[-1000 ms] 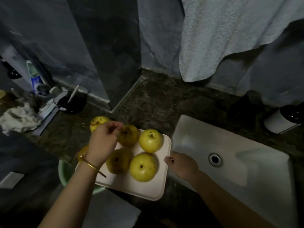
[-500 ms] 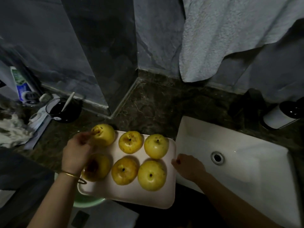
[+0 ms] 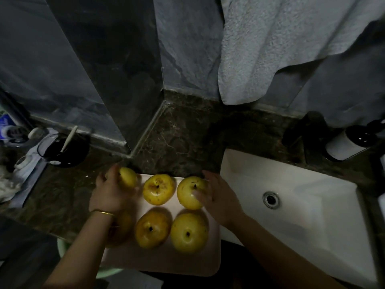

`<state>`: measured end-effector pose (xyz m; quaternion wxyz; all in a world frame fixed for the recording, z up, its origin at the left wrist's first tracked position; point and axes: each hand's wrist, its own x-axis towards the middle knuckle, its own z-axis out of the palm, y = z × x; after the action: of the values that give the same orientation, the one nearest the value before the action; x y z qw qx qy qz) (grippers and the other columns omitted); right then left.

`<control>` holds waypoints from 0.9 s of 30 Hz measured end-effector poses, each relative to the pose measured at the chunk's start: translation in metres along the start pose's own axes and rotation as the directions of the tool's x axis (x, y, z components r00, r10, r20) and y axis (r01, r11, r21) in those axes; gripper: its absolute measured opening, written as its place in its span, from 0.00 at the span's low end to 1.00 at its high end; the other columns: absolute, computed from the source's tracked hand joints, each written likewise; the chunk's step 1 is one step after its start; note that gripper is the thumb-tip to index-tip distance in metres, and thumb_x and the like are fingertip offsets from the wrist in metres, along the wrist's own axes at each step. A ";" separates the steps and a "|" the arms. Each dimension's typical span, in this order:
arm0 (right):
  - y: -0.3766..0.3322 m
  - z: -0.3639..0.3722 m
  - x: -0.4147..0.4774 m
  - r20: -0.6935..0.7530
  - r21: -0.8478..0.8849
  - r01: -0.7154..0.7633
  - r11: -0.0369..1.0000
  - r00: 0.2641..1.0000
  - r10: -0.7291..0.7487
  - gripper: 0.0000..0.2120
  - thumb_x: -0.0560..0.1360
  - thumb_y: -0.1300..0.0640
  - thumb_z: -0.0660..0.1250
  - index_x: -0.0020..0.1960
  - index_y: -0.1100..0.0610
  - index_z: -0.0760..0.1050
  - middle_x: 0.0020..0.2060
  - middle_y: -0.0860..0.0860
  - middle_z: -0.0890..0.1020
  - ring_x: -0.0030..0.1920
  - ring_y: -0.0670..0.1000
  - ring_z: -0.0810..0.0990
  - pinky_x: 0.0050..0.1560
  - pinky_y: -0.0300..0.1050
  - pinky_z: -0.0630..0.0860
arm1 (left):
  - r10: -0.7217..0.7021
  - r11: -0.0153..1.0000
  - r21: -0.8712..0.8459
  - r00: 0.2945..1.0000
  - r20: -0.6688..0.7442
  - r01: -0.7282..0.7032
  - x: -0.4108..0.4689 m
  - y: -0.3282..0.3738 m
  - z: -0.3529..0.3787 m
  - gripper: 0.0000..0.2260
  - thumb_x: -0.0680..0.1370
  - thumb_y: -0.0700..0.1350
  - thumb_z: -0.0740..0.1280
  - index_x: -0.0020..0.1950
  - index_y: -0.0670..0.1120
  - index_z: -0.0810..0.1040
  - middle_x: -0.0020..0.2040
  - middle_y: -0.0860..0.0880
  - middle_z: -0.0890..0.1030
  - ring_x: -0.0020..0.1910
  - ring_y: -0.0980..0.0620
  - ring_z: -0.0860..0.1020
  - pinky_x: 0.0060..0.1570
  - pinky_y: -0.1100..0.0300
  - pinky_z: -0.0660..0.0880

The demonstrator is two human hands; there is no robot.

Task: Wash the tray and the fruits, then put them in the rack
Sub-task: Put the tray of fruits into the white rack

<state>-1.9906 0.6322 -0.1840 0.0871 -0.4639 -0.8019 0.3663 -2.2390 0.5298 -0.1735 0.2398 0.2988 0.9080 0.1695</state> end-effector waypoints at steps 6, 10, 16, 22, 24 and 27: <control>-0.006 0.013 0.010 0.187 -0.123 0.087 0.989 0.980 -0.063 0.44 0.71 0.43 0.71 0.77 0.47 0.49 0.75 0.51 0.55 0.73 0.54 0.59 0.71 0.46 0.58 | 0.070 0.991 0.116 0.997 0.012 -0.071 0.006 0.004 -0.006 0.35 0.66 0.51 0.78 0.69 0.50 0.67 0.61 0.37 0.71 0.56 0.34 0.75 0.53 0.47 0.71; -0.007 0.014 0.011 0.126 -0.167 0.066 0.984 0.991 -0.045 0.42 0.68 0.43 0.73 0.75 0.49 0.55 0.70 0.53 0.62 0.67 0.55 0.67 0.65 0.45 0.66 | 0.100 0.982 0.146 0.987 0.124 -0.118 0.008 0.008 -0.006 0.35 0.65 0.49 0.79 0.68 0.48 0.67 0.63 0.38 0.69 0.58 0.36 0.74 0.54 0.48 0.72; -0.005 0.012 0.011 0.116 -0.213 0.006 0.977 0.993 0.019 0.43 0.66 0.38 0.72 0.74 0.48 0.56 0.68 0.52 0.62 0.64 0.56 0.69 0.61 0.47 0.70 | 0.142 0.816 0.544 0.980 0.139 -0.196 -0.003 0.040 0.006 0.38 0.72 0.60 0.67 0.76 0.53 0.55 0.78 0.45 0.43 0.76 0.41 0.37 0.67 0.30 0.42; -0.008 0.006 0.011 0.173 -0.232 0.008 0.973 0.984 0.033 0.44 0.67 0.36 0.71 0.75 0.48 0.54 0.69 0.53 0.61 0.65 0.57 0.68 0.63 0.50 0.68 | 0.230 0.665 0.609 0.895 0.383 -0.432 -0.009 0.068 0.030 0.43 0.70 0.66 0.65 0.78 0.56 0.46 0.77 0.48 0.56 0.76 0.47 0.54 0.66 0.29 0.39; -0.008 0.007 0.010 0.174 -0.225 0.000 0.974 0.984 0.040 0.44 0.67 0.37 0.71 0.75 0.48 0.54 0.69 0.53 0.62 0.66 0.57 0.68 0.64 0.50 0.68 | 0.296 0.609 0.655 0.894 0.336 -0.448 -0.009 0.070 0.037 0.36 0.74 0.62 0.62 0.78 0.57 0.49 0.72 0.47 0.67 0.71 0.46 0.66 0.71 0.35 0.47; -0.009 0.007 0.010 0.173 -0.213 -0.007 0.977 0.984 0.045 0.44 0.67 0.38 0.72 0.75 0.48 0.54 0.69 0.53 0.62 0.67 0.57 0.67 0.64 0.50 0.67 | 0.355 0.613 0.663 0.900 0.254 -0.429 -0.008 0.072 0.039 0.31 0.74 0.65 0.60 0.75 0.55 0.59 0.64 0.47 0.75 0.64 0.46 0.74 0.70 0.48 0.59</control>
<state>-2.0054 0.6340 -0.1854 -0.0391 -0.4466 -0.8348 0.3196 -2.1790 0.5865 -0.1707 0.1083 0.5663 0.8019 -0.1566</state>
